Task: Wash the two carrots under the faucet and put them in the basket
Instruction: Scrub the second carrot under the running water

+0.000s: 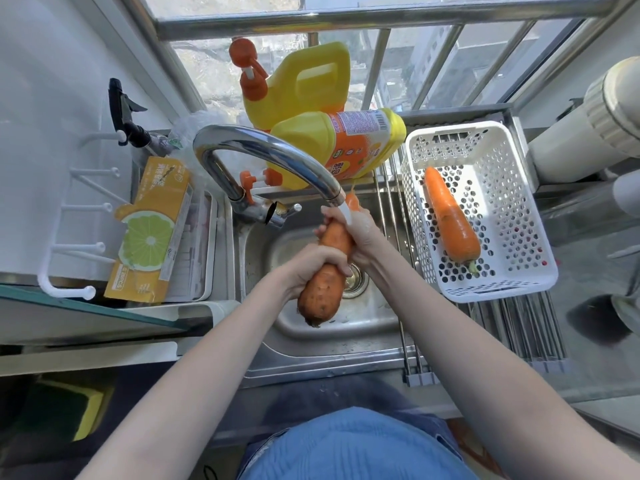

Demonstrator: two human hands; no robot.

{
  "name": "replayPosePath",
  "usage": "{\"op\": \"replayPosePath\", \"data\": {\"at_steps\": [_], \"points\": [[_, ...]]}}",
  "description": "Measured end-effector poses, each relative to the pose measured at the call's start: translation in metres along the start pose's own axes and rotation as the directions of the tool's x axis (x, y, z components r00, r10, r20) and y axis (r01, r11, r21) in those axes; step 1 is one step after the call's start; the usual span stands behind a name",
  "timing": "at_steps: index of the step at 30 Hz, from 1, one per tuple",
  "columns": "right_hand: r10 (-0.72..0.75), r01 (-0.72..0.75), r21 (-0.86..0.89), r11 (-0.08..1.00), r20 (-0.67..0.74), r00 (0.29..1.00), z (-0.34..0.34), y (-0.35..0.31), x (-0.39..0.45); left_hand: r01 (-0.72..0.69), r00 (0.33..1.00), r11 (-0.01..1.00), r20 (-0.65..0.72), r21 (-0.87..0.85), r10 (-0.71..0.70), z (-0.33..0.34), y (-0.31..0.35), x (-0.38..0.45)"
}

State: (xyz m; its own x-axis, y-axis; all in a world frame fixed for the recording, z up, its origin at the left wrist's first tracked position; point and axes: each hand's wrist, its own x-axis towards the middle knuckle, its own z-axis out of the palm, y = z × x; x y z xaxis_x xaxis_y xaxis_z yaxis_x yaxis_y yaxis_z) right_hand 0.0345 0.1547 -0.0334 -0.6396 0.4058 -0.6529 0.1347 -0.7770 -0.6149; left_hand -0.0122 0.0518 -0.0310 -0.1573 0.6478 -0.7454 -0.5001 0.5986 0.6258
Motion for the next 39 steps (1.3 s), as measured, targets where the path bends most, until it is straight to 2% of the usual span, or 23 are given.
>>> {"op": "replayPosePath", "data": {"at_steps": [2, 4, 7, 10, 16, 19, 22, 25, 29, 31, 33, 34, 35, 37, 39], "points": [[0.003, -0.004, 0.032, 0.999, 0.034, 0.999, 0.002, -0.002, 0.001, 0.054, 0.994, 0.998, 0.096, -0.039, -0.050, -0.006, 0.003, -0.003], [0.022, -0.028, 0.066, 0.997, 0.084, 0.996, 0.003, -0.003, 0.001, 0.114, 0.961, 0.985, 0.265, -0.129, -0.077, -0.013, 0.004, -0.003], [0.082, -0.115, 0.158, 0.981, 0.202, 0.976, 0.004, -0.008, -0.001, 0.170, 0.892, 0.940, 0.452, -0.295, -0.019, -0.020, 0.000, 0.000], [0.112, -0.182, 0.270, 0.946, 0.254, 0.961, -0.001, -0.012, 0.008, 0.204, 0.856, 0.912, 0.518, -0.356, 0.011, -0.023, -0.006, -0.001], [0.099, -0.133, 0.286, 0.949, 0.128, 0.987, -0.006, -0.008, 0.014, 0.244, 0.842, 0.914, 0.539, -0.324, -0.034, -0.037, -0.028, -0.008], [0.114, -0.079, 0.317, 0.945, -0.093, 0.989, -0.001, -0.014, 0.020, 0.242, 0.889, 0.929, 0.448, -0.280, -0.096, -0.041, -0.027, -0.017], [0.039, 0.025, 0.226, 0.974, -0.276, 0.960, 0.000, -0.017, 0.023, 0.138, 0.966, 0.981, 0.239, -0.136, -0.103, -0.030, -0.015, -0.017], [0.018, 0.007, 0.124, 0.992, -0.197, 0.980, 0.000, 0.000, 0.011, 0.048, 0.997, 0.998, -0.061, -0.034, -0.050, -0.011, -0.004, -0.010], [0.142, -0.127, 0.101, 0.987, -0.156, 0.978, -0.005, 0.017, -0.002, 0.046, 0.954, 0.978, -0.298, 0.206, 0.018, 0.006, 0.001, -0.005], [0.161, -0.161, 0.016, 0.987, -0.197, 0.967, -0.006, 0.018, -0.001, 0.073, 0.913, 0.882, -0.387, 0.465, 0.129, 0.009, -0.001, -0.004], [0.107, -0.166, -0.174, 0.971, -0.310, 0.945, -0.004, 0.025, 0.003, 0.165, 0.863, 0.675, -0.437, 0.719, 0.255, 0.016, -0.003, -0.008], [0.063, -0.164, -0.225, 0.961, -0.398, 0.915, -0.001, 0.029, 0.003, 0.200, 0.838, 0.583, -0.446, 0.787, 0.314, 0.020, -0.005, -0.009], [0.029, -0.161, -0.239, 0.958, -0.474, 0.880, 0.003, 0.032, 0.003, 0.216, 0.820, 0.537, -0.450, 0.816, 0.354, 0.024, -0.009, -0.008], [-0.018, -0.138, -0.235, 0.962, -0.559, 0.829, 0.008, 0.036, 0.003, 0.220, 0.800, 0.504, -0.451, 0.835, 0.396, 0.030, -0.014, -0.007], [-0.047, -0.138, -0.293, 0.946, -0.545, 0.837, 0.008, 0.035, 0.004, 0.221, 0.793, 0.549, -0.476, 0.806, 0.380, 0.031, -0.016, -0.008]]}}
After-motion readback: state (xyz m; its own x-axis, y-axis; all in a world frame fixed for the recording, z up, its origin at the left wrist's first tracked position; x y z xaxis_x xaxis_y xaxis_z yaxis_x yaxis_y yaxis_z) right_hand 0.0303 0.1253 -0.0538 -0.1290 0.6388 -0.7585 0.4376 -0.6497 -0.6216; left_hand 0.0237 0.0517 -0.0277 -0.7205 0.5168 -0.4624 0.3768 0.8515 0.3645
